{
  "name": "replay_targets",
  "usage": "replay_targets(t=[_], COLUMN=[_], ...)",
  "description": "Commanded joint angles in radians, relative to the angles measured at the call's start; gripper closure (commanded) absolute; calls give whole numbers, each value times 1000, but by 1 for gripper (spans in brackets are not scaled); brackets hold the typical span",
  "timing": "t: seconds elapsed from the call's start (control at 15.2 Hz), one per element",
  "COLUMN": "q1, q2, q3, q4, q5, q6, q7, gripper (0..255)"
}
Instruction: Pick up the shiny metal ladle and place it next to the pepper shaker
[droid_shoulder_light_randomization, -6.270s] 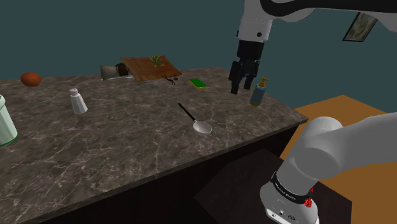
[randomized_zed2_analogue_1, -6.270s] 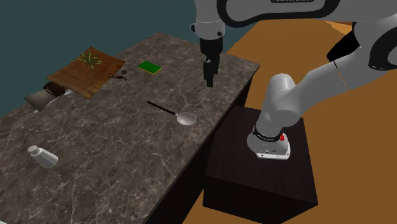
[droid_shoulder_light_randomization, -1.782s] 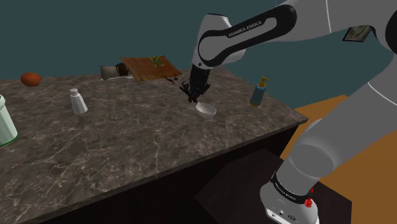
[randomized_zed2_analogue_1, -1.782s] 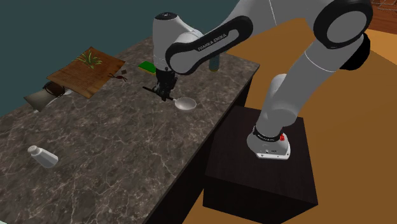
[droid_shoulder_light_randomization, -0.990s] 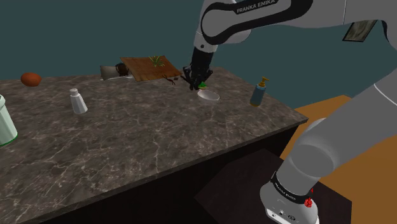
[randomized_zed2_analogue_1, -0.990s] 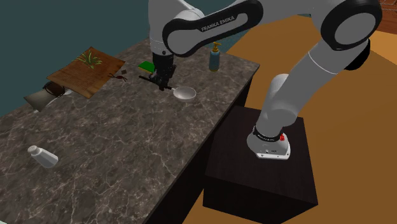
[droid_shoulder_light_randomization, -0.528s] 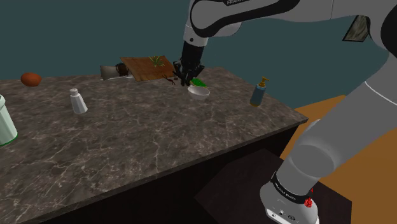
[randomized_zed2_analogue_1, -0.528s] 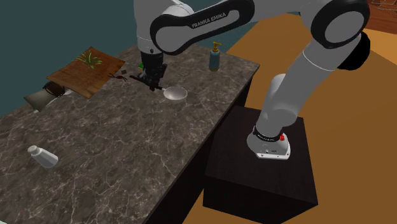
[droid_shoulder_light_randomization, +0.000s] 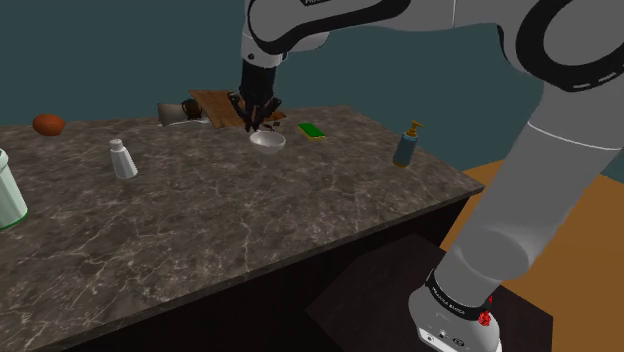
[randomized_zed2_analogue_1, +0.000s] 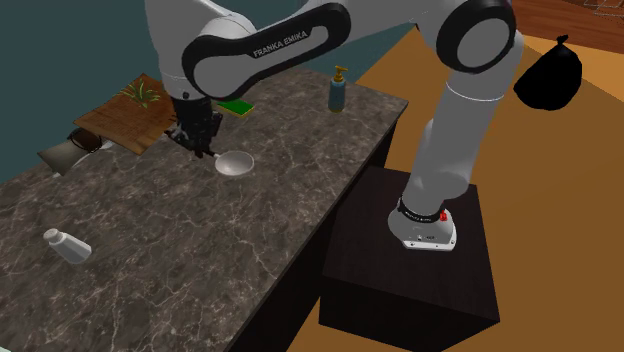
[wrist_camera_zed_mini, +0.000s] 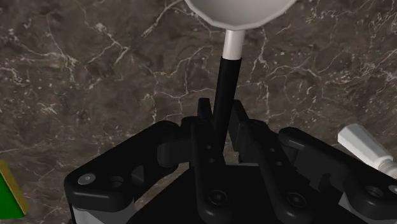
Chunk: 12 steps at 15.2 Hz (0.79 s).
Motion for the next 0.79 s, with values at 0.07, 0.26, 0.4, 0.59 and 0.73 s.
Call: replay_targets(t=[0.07, 0.26, 0.4, 0.59, 0.73], q1=[31, 72, 106, 167, 218], q2=[113, 233, 319, 464, 580], q3=[22, 35, 38, 36, 29], q4=[134, 290, 410, 624, 810], q5=[-46, -94, -127, -173, -203], q6=[-26, -69, -107, -182, -253], q7=[67, 123, 155, 194, 211], gripper=[255, 255, 255, 255, 255])
